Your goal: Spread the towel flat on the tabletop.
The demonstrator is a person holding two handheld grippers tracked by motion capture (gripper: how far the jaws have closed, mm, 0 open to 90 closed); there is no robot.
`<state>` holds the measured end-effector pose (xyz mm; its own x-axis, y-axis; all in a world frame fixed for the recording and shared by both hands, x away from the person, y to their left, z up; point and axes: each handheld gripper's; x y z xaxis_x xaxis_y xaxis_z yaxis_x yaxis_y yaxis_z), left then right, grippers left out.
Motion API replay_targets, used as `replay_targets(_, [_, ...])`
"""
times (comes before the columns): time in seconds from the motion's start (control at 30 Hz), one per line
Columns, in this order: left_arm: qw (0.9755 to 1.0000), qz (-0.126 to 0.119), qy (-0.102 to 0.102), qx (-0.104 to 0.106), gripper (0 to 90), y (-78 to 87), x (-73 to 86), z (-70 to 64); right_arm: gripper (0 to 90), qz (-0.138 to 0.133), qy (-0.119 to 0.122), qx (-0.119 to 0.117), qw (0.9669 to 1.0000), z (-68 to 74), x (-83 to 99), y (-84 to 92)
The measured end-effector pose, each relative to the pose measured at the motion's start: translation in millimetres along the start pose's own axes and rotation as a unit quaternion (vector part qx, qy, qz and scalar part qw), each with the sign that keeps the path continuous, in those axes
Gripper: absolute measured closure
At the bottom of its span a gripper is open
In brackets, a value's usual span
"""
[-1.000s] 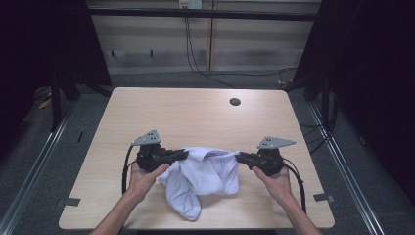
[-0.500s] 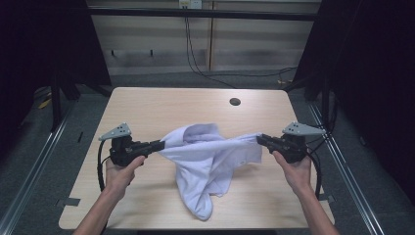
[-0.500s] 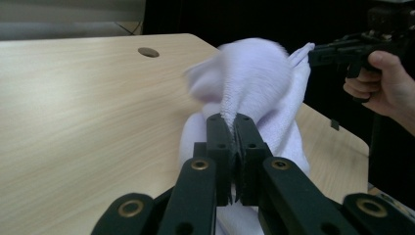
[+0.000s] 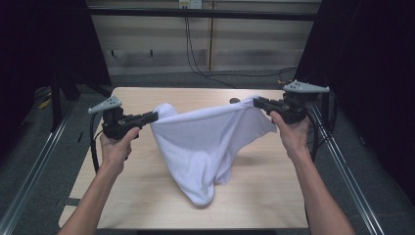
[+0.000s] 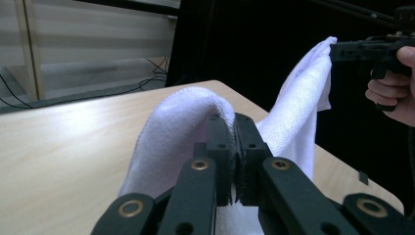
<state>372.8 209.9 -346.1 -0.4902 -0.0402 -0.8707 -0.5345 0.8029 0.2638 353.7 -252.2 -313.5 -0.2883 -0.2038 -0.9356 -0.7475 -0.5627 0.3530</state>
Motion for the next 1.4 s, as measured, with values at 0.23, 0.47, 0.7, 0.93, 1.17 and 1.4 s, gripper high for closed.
replay_targets(0.23, [0.9993, -0.034, -0.008, -0.012, 87.4, -1.4, -54.4, 3.7, 83.5, -0.017, 0.005, 0.018, 0.9997, -21.1, -53.2, -14.0])
replay_targets(0.47, [0.9966, -0.057, -0.06, 0.008, 87.4, 16.3, -75.7, -30.1, 83.8, -0.088, 0.013, 0.011, 0.996, -26.0, -90.9, 2.0])
replay_targets(0.7, [0.9981, 0.045, -0.028, 0.032, 87.3, -7.9, 18.4, -20.0, 84.1, 0.005, 0.009, -0.018, 0.9998, -18.4, 7.0, 1.2])
replay_targets(0.93, [0.9892, 0.132, -0.003, 0.064, 85.4, -26.0, 98.6, -19.4, 84.1, 0.078, -0.02, -0.035, 0.9961, -17.8, 100.9, 11.3])
replay_targets(1.17, [0.988, 0.135, 0.007, 0.075, 66.6, -11.7, 112.5, -14.6, 83.9, 0.121, -0.029, -0.028, 0.9919, -18.7, 151.5, 16.7])
replay_targets(1.4, [0.9891, 0.14, 0.033, 0.03, 55.1, -4.0, 122.7, 18.2, 55.8, 0.143, -0.011, -0.008, 0.9897, -13.8, 168.4, 25.3])
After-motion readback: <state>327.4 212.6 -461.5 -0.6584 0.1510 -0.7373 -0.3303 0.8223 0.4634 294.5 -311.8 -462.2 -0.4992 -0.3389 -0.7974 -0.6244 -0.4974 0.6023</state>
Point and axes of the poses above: each handheld gripper's, and its own axes: y roughly backward along the jaws, x roughly out of its underside, z roughly to its left, and after that the axes turned 8 degrees about y, right-handed
